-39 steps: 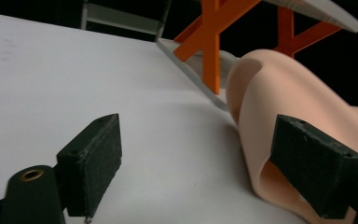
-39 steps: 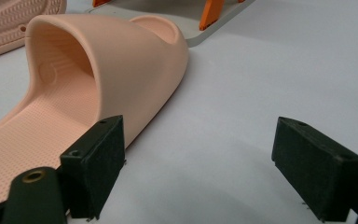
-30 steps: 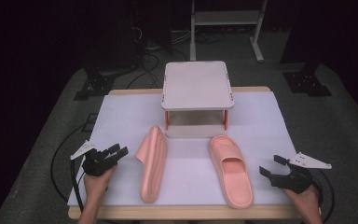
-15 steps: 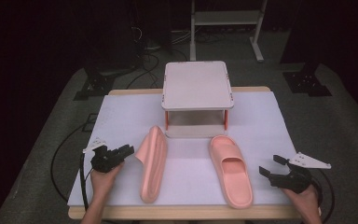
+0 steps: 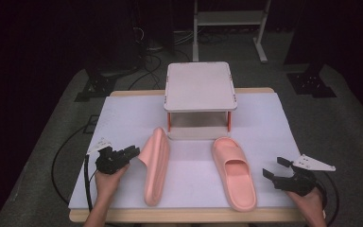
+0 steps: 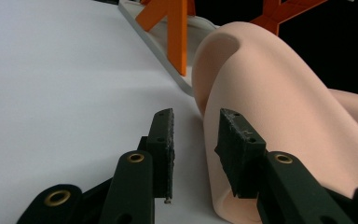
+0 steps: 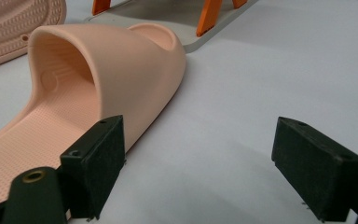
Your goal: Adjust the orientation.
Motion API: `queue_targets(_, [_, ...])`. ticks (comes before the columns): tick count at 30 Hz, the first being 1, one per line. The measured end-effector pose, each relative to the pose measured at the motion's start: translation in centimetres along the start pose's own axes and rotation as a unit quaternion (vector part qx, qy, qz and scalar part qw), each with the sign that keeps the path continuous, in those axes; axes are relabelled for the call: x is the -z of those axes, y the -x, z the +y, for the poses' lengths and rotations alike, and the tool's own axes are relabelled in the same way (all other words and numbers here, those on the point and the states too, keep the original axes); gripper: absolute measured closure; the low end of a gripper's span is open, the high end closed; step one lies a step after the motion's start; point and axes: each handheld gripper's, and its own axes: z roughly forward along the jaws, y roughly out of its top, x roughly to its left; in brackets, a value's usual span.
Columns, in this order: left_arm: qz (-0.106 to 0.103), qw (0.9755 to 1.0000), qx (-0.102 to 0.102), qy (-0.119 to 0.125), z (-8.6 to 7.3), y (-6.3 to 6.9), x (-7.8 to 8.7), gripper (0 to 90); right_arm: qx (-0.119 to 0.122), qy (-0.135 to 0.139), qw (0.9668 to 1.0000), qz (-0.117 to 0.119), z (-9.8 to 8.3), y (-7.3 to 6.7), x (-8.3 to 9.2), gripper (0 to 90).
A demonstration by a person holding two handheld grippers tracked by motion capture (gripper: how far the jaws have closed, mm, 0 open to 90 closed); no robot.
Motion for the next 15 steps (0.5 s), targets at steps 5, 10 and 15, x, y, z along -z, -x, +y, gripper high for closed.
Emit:
queue_targets(5, [-0.010, 0.9998, -0.010, 0.011, 0.2, 0.8, 0.0, 66.0, 0.002, 0.001, 1.0000, 0.001, 0.0, -0.1, 0.0, 16.9])
queue_targets(10, [-0.019, 0.9996, -0.015, 0.017, 0.6, 1.6, -0.3, 65.4, 0.005, -0.001, 1.0000, 0.002, 0.1, -0.3, 0.0, 16.9])
queue_targets(15, [-0.029, 0.9991, -0.026, 0.019, 1.0, 2.4, -0.9, 64.9, 0.003, 0.000, 1.0000, 0.002, 0.1, -0.3, 0.0, 16.9])
